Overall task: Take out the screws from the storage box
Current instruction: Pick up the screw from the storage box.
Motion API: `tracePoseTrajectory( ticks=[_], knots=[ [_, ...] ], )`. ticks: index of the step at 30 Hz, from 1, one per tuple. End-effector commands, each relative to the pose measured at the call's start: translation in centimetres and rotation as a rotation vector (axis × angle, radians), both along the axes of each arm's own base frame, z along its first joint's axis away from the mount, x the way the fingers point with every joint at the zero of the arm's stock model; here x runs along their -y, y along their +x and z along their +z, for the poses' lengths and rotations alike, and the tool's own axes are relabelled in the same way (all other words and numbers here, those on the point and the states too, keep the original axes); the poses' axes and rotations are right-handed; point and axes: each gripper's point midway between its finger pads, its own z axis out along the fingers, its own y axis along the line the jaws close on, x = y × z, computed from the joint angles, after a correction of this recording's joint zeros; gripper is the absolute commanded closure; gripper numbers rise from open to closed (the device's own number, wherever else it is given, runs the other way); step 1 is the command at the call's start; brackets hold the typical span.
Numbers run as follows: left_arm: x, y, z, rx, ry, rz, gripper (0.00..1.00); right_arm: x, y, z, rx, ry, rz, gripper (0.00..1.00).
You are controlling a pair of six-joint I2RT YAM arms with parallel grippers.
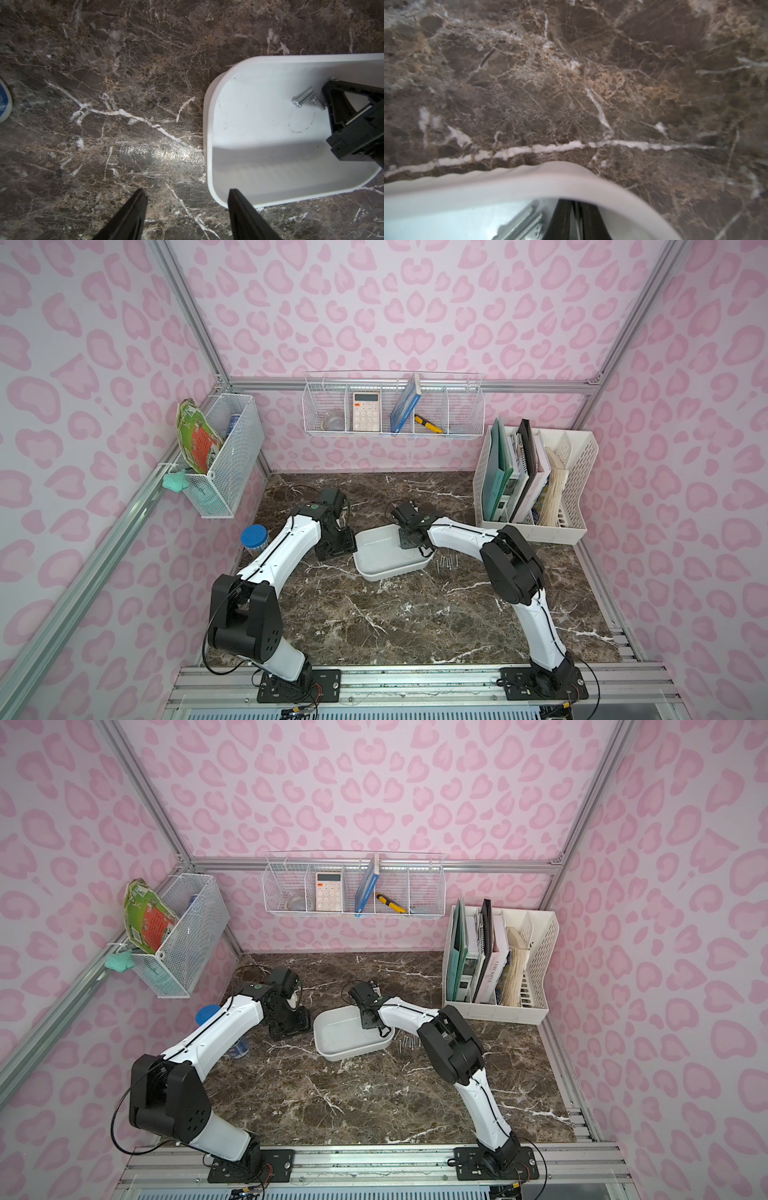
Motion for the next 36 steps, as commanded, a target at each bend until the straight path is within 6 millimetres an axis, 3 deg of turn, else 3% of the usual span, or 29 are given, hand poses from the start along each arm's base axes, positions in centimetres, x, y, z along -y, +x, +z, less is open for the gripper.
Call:
tracePoseTrajectory(
  ticks=[1, 10, 16, 27, 36],
  knots=[
    [0.0, -0.1, 0.0, -0.008, 0.001, -0.007, 0.33, 0.3, -2.3, -2.1, -0.116, 0.01, 0.005, 0.86],
    [0.0, -0.2, -0.1, -0.011, 0.0, -0.007, 0.33, 1.4, -2.6, -3.5, -0.15, 0.0, -0.057, 0.84],
    [0.0, -0.2, -0.1, -0.012, -0.002, -0.007, 0.33, 1.0, -2.7, -2.9, -0.136, 0.013, -0.046, 0.87],
    [0.0, -0.2, -0.1, -0.01, 0.001, -0.006, 0.33, -1.9, -1.6, 2.8, -0.017, 0.121, 0.003, 0.91],
    [0.0, -0.2, 0.1, -0.005, -0.002, -0.006, 0.33, -1.5, -1.8, 5.8, 0.037, 0.165, -0.011, 0.91]
  ],
)
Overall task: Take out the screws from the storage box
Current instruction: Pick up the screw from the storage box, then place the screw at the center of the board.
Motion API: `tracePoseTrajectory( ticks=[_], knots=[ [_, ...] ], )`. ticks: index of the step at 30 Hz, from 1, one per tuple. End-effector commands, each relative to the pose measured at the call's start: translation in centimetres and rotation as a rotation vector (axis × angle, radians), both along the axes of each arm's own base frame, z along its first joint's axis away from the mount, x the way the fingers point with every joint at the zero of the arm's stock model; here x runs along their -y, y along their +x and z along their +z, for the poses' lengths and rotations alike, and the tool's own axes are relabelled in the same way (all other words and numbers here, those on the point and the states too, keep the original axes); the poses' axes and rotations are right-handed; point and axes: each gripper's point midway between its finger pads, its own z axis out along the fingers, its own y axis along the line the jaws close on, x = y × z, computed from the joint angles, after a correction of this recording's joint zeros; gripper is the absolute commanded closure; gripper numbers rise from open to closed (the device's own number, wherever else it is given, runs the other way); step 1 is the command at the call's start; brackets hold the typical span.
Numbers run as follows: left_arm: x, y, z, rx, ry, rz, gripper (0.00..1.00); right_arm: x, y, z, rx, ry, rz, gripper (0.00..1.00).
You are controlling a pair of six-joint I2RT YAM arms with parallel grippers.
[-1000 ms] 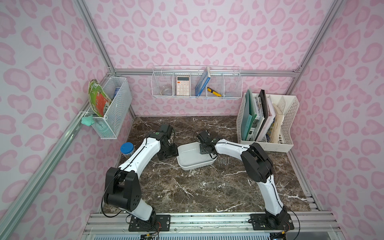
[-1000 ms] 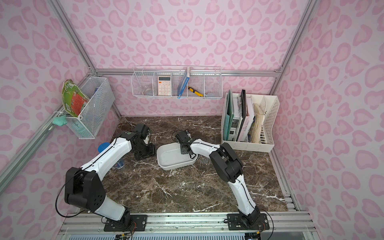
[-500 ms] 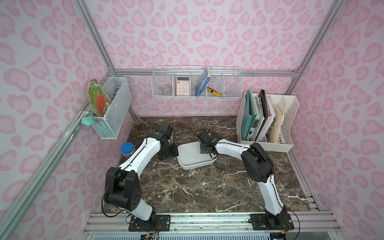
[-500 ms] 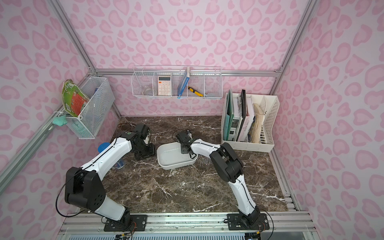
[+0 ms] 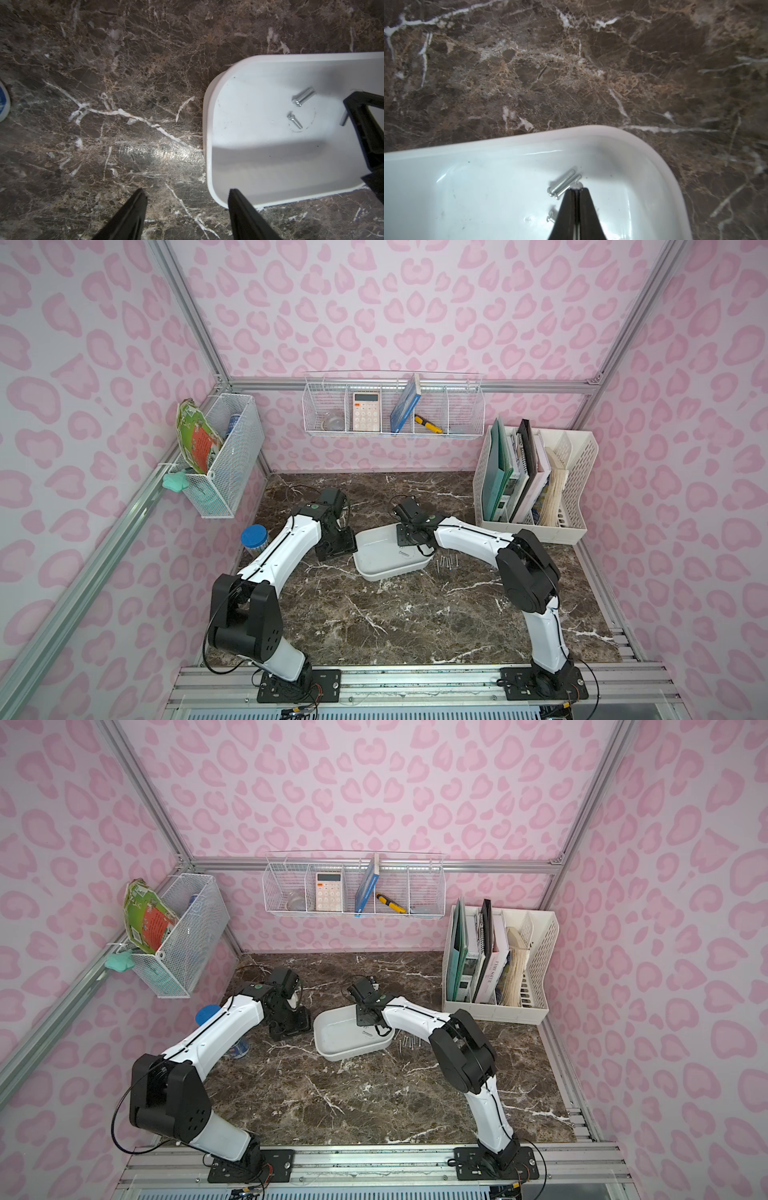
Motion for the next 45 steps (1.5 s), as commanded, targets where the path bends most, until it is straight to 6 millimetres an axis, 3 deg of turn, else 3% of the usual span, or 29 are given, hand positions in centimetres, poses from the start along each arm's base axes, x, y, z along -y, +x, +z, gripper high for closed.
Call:
tracePoseTrajectory(
  ticks=[1, 14, 25, 34, 41, 45],
  knots=[
    [0.0, -0.2, 0.2, -0.002, 0.0, -0.008, 0.33, 0.4, -0.1, 0.9, 0.02, 0.013, -0.021, 0.91],
    [-0.3, -0.1, 0.1, 0.002, 0.017, -0.001, 0.33, 2.8, -1.4, 4.6, 0.059, 0.082, -0.064, 0.91],
    [-0.5, -0.2, -0.1, -0.004, 0.04, -0.002, 0.33, 8.4, -3.5, 4.4, 0.052, 0.082, -0.144, 0.9],
    [-0.7, -0.2, -0.1, -0.003, 0.055, -0.003, 0.33, 11.3, -5.1, 0.9, -0.011, 0.062, -0.187, 0.89],
    [-0.6, -0.2, -0.2, -0.006, 0.053, -0.005, 0.33, 12.0, -5.9, -2.4, -0.07, 0.035, -0.205, 0.89],
    [-0.6, -0.2, -0.2, -0.005, 0.054, -0.005, 0.33, 12.2, -6.3, -3.3, -0.083, 0.032, -0.211, 0.88]
  ],
)
